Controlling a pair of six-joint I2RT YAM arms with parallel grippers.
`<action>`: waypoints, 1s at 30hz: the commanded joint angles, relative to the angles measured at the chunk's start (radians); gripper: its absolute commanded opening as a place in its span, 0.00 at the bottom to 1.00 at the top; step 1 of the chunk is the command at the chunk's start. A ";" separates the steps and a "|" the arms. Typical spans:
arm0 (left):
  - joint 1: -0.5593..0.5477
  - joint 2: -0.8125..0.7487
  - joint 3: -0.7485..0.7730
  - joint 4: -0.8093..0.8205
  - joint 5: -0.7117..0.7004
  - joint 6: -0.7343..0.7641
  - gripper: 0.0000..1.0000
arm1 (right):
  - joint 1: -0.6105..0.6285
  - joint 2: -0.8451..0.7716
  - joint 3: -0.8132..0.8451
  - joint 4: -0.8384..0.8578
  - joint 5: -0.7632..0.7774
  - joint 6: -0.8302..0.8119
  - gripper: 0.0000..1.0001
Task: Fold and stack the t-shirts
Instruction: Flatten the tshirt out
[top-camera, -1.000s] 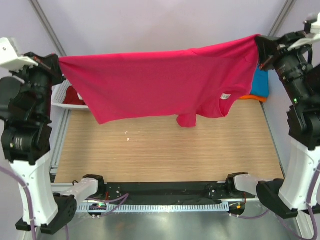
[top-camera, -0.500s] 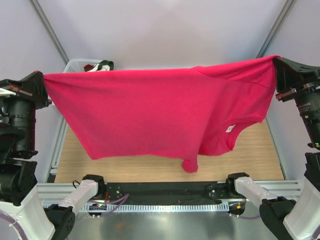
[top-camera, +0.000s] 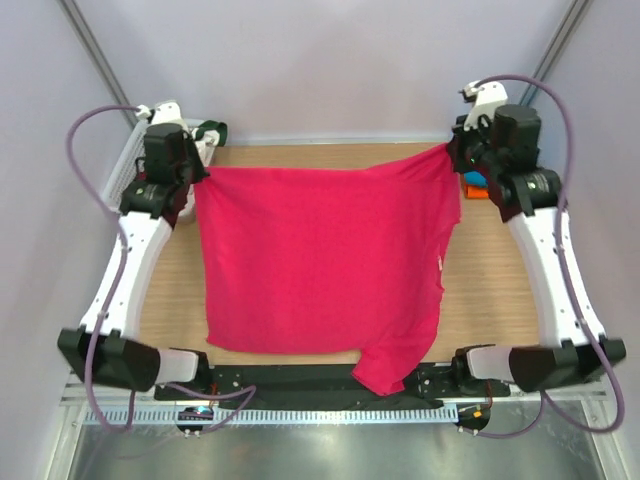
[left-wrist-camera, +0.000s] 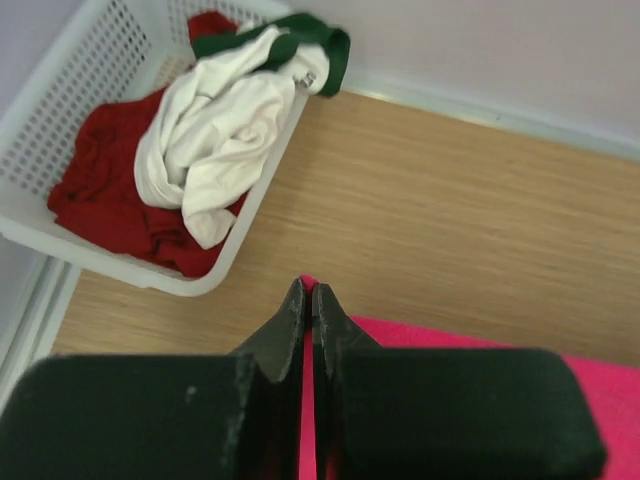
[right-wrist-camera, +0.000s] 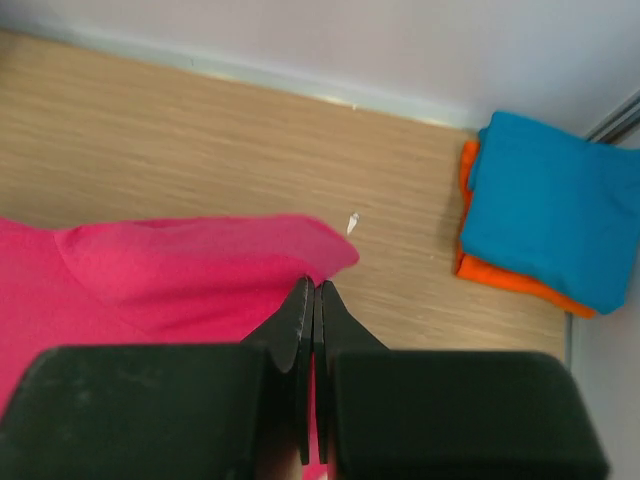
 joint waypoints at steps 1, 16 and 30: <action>0.001 0.065 -0.025 0.208 -0.040 0.009 0.00 | 0.000 0.082 -0.054 0.184 0.014 -0.049 0.01; 0.012 0.658 0.144 0.566 -0.080 0.021 0.00 | -0.001 0.685 0.148 0.473 0.029 -0.101 0.01; 0.090 0.695 0.095 0.665 0.042 0.041 0.00 | -0.003 0.684 0.101 0.543 0.063 -0.115 0.01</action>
